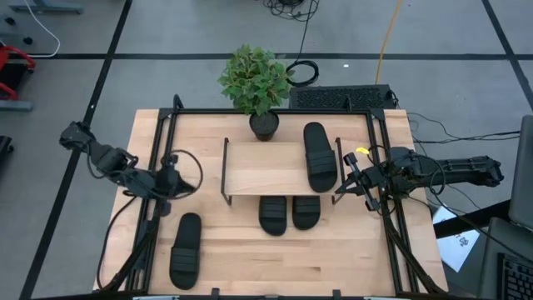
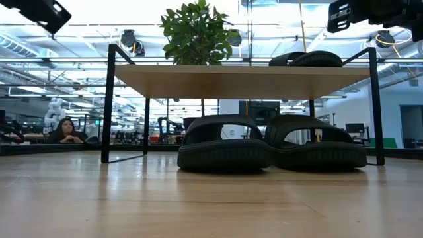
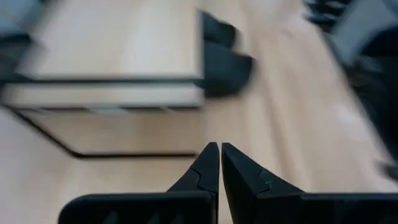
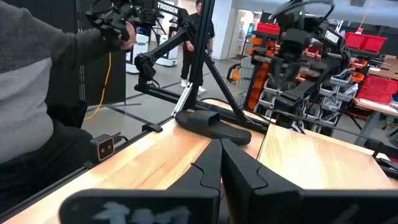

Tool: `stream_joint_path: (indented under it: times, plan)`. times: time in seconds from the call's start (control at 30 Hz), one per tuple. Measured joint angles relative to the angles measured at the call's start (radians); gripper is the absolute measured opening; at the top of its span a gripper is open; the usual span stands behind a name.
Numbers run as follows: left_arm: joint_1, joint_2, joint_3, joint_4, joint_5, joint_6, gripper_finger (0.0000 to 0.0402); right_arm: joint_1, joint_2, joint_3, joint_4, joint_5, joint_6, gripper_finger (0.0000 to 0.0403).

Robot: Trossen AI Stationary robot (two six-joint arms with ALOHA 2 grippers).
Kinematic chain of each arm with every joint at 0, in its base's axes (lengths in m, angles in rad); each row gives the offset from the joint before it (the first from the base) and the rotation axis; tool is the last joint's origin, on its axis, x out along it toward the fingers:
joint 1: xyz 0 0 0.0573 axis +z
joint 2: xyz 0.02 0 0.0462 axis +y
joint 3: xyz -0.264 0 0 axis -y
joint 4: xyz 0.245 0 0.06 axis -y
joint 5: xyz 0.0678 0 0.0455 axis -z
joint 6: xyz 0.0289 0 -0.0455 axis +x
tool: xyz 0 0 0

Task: Pick and place slides into the shelf
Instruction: Put the black slides on the shelf

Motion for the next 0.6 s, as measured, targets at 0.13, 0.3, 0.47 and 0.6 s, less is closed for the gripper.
stream_joint_path:
  times: [0.13, 0.3, 0.47, 0.6]
  plan:
    - [0.0, 0.023, 0.01, -0.044, 0.177, -0.104, 0.0018, 0.0, 0.0, 0.0, -0.005, 0.0, 0.0, 0.0]
    - [0.0, 0.062, 0.01, -0.186, 0.32, -0.297, 0.0003, 0.0, 0.003, 0.0, -0.006, 0.0, 0.005, 0.0]
    - [0.0, 0.117, 0.009, -0.201, 0.466, -0.495, 0.0003, 0.0, 0.013, 0.0, -0.006, 0.0, 0.018, 0.0]
    - [0.0, 0.167, 0.009, -0.182, 0.526, -0.563, 0.0007, 0.0, 0.024, 0.0, -0.006, 0.0, 0.017, 0.0]
